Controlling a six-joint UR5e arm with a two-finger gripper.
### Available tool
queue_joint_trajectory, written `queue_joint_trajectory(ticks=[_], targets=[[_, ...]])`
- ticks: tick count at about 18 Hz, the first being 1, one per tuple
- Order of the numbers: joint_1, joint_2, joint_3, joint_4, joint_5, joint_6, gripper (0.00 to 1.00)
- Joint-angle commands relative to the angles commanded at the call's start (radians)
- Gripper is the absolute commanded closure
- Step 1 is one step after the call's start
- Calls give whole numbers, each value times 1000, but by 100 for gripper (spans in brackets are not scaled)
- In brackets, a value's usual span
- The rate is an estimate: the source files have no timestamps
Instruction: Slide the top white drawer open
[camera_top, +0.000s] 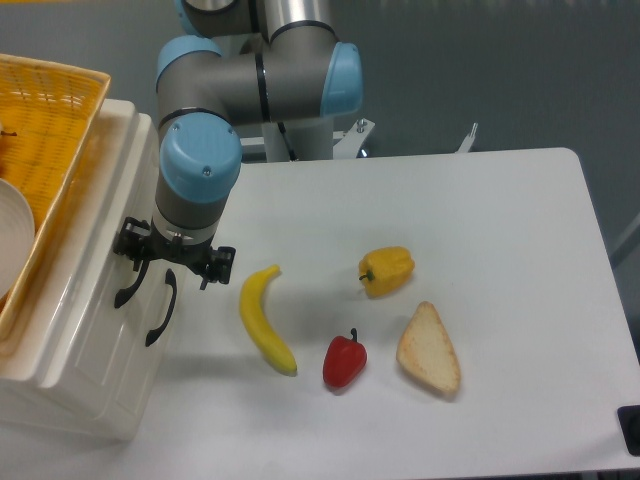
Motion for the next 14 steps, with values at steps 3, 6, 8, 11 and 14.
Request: queue_joint_trajectory(ticks=[3,6,8,11,14], targets=[[0,-2,0,2,2,2,0],[0,-2,2,2,2,2,0],[0,0,2,3,2,3,0],[2,5,5,6,15,11,0],[0,6,6,8,43,15,0]])
